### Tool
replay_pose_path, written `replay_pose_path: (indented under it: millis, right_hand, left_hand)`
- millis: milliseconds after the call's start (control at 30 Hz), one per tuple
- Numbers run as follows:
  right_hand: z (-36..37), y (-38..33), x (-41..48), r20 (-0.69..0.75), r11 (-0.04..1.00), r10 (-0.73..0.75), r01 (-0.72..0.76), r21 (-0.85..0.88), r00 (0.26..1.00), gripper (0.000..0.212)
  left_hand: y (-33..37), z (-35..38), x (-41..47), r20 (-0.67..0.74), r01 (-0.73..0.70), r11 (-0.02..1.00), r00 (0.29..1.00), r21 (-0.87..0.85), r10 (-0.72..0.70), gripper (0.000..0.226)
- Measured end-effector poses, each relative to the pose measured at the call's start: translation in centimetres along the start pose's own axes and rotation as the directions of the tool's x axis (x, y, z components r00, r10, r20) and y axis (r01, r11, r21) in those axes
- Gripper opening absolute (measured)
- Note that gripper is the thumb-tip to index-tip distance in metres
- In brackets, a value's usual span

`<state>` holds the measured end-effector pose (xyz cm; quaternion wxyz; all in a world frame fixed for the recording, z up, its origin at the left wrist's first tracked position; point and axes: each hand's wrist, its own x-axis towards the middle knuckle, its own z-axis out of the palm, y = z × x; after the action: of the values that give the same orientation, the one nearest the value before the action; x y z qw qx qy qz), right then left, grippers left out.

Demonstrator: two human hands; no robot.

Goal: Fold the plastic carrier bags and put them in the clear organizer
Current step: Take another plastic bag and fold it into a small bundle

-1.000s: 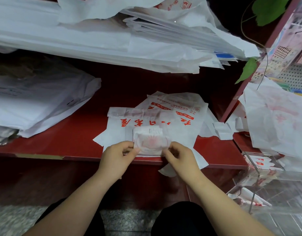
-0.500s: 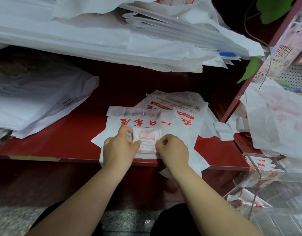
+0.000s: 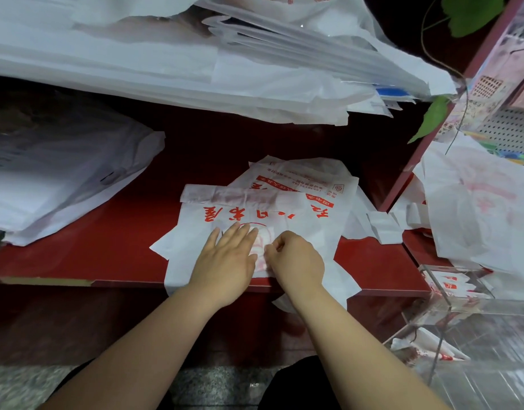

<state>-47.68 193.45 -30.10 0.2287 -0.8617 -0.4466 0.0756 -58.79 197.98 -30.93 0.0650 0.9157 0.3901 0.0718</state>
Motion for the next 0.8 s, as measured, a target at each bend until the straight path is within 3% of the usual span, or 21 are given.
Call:
replay_pose_path:
  millis: [67,100,167,200,267,367,433,500,667,800]
  right_hand:
    - [-0.2,-0.1,-0.2,-0.018,0.998,-0.041,0.040,-0.053,0.999,0.018]
    - [-0.1,0.1,-0.2,-0.093,0.988,-0.111,0.100,-0.116,0.989,0.019]
    - [0.4,0.4,0.0,-0.267,0.932,-0.331,0.271,-0.239,0.905,0.020]
    - [0.5,0.6,0.0,-0.266,0.887,-0.444,0.377,-0.267,0.856,0.017]
    - [0.9,1.2,0.0,-0.133,0.796,-0.592,0.552,-0.249,0.795,0.026]
    - [0.1,1.9,-0.5,0.157,0.784,-0.599,0.615,-0.082,0.785,0.045]
    - [-0.4,2.6,-0.4,0.244,0.776,-0.600,0.629,-0.058,0.762,0.055]
    - [-0.7,3.2,-0.1,0.317,0.770,-0.589,0.636,-0.059,0.743,0.052]
    - [-1.8,3.0,0.7,0.269,0.765,-0.614,0.644,-0.030,0.742,0.050]
    - [-2.0,2.7,1.3,0.209,0.664,-0.711,0.739,-0.118,0.672,0.026]
  left_hand:
    - [-0.1,-0.2,0.2,0.068,0.025,1.000,0.997,-0.003,-0.025,0.053]
    - [-0.2,-0.1,0.3,0.091,0.032,0.999,0.995,-0.006,-0.032,0.054]
    - [-0.2,-0.3,0.5,0.138,0.040,0.999,0.990,0.010,-0.041,0.055]
    - [-0.2,-0.3,0.5,0.154,0.039,0.999,0.987,0.020,-0.042,0.056]
    - [-0.3,-0.3,0.6,0.192,0.042,0.999,0.980,0.017,-0.045,0.057]
    - [-0.6,-0.4,0.7,0.227,0.039,0.999,0.973,-0.001,-0.038,0.058]
    - [-0.8,-0.5,0.7,0.220,0.031,0.999,0.975,-0.023,-0.025,0.058]
    - [-1.0,-0.4,0.7,0.204,0.020,0.999,0.979,-0.034,-0.013,0.059]
    - [-1.4,0.0,0.5,0.102,0.004,0.984,0.995,-0.180,0.014,0.066]
    - [-1.8,-0.5,0.1,0.076,-0.004,0.971,0.997,-0.237,0.023,0.110]
